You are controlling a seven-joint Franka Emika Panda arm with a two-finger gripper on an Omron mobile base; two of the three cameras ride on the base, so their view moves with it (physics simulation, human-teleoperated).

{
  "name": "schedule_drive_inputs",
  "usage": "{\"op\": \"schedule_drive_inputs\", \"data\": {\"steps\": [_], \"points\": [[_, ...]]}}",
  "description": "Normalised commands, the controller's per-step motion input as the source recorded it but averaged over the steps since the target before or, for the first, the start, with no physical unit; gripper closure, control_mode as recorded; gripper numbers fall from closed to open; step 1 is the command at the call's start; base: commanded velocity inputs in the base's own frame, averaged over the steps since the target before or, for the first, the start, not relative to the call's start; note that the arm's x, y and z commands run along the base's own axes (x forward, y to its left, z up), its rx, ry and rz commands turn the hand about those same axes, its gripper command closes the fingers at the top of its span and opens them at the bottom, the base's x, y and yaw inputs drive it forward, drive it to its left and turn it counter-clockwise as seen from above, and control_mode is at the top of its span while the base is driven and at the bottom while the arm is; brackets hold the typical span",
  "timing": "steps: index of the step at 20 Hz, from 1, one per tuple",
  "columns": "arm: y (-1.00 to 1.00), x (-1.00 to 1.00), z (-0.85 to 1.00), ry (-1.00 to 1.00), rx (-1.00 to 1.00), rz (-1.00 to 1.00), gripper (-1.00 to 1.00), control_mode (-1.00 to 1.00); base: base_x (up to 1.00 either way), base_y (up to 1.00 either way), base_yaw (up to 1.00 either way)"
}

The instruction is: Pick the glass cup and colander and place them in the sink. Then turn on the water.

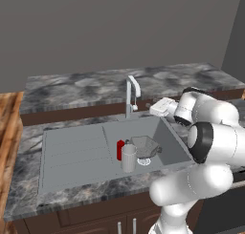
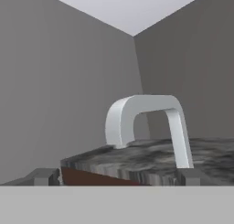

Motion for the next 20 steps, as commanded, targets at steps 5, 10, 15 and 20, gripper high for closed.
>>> {"op": "schedule_drive_inputs", "data": {"steps": [5,10,15,20], "points": [[0.0,0.21,-0.13,-0.14,-0.04,0.0,-1.0,-1.0,0.0,0.0,0.0],[0.0,0.28,-0.12,-0.09,-0.05,0.0,-1.0,-1.0,0.0,0.0,0.0],[0.02,0.38,0.0,0.06,0.0,-0.04,-1.0,-1.0,0.0,0.0,0.0],[0.0,0.32,0.0,0.06,0.0,-0.02,-1.0,-1.0,0.0,0.0,0.0]]}}
